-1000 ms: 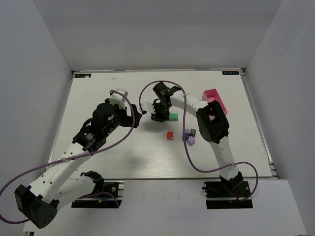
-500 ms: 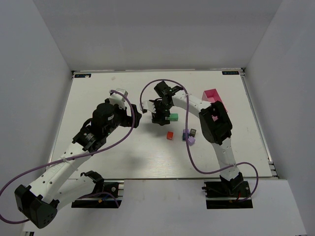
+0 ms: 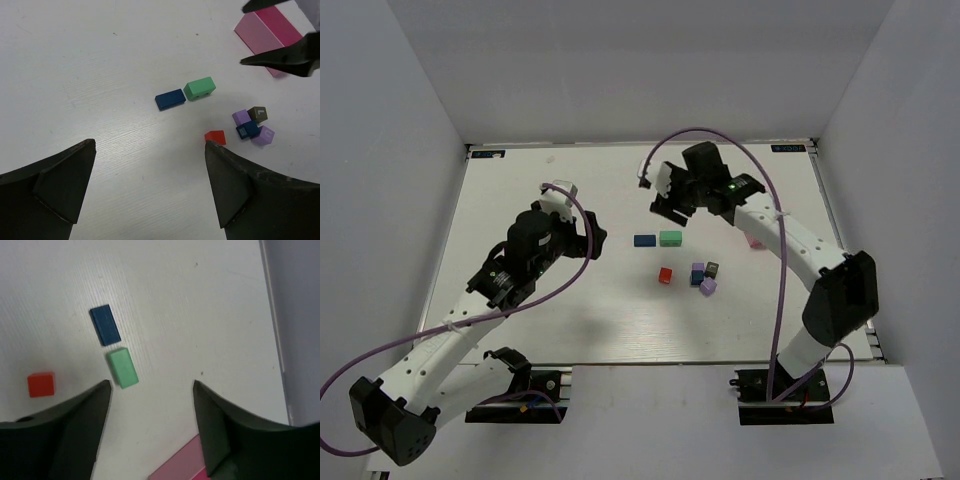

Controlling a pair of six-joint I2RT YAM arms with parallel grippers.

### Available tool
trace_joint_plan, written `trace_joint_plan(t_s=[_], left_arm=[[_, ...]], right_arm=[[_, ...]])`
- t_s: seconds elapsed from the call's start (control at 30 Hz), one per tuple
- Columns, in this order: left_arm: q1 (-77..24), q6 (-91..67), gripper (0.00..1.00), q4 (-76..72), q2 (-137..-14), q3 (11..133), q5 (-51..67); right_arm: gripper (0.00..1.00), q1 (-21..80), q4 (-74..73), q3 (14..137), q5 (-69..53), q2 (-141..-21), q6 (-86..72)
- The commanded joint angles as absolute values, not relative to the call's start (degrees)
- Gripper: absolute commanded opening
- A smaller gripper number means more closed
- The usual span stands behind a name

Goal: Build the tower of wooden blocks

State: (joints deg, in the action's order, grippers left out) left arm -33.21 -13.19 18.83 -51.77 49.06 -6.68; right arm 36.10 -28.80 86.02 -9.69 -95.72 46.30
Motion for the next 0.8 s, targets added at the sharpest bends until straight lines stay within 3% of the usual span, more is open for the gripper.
trace_joint_plan(t_s=[0.0,0.1,0.2,0.23,0.27,0.3,0.33,0.4,0.43,0.53,0.77], left_arm=[[-33.0,-14.9,1.0,18.0,-52.5,47.4,-5.9],[-33.0,-14.9,1.0,18.0,-54.9,47.9,-4.1],[-33.0,-14.9,0.88,19.5,-57.7,49.0,-3.4],[-33.0,-14.9,0.76,20.1,-58.6,49.6,-3.4],[-33.0,-15.5,0.71,20.8,-59.6,50.9,-3.4],[-33.0,-15.5,0.66,21.4,-61.2,51.4,-3.4],[-33.0,-15.5,0.64,22.1,-62.0,51.4,-3.4],[-33.0,-16.1,0.67,22.7,-62.5,52.1,-3.4],[-33.0,-16.1,0.75,22.7,-63.2,52.1,-3.4],[-33.0,-16.1,0.83,22.7,-63.2,51.4,-3.4],[-33.0,-14.9,0.86,21.5,-61.5,50.4,-3.4]], right_arm=[[0.7,33.2,-28.0,82.0,-10.7,-91.4,34.3],[0.35,30.9,-31.4,77.7,-13.9,-86.8,32.9],[0.18,29.9,-33.6,71.6,-15.8,-82.5,37.2],[0.18,29.7,-34.0,69.5,-16.6,-81.4,38.1],[0.18,29.9,-36.4,68.7,-19.0,-81.0,42.7],[0.31,30.1,-36.6,65.6,-20.2,-79.7,43.8],[0.37,30.2,-36.6,64.6,-20.5,-79.4,45.0],[0.54,30.4,-36.3,62.3,-20.7,-79.2,48.0],[0.55,30.2,-36.6,62.0,-21.0,-79.5,48.9],[0.57,30.3,-36.4,60.3,-22.1,-80.4,53.1],[0.58,30.3,-32.3,58.3,-22.2,-83.6,56.5]])
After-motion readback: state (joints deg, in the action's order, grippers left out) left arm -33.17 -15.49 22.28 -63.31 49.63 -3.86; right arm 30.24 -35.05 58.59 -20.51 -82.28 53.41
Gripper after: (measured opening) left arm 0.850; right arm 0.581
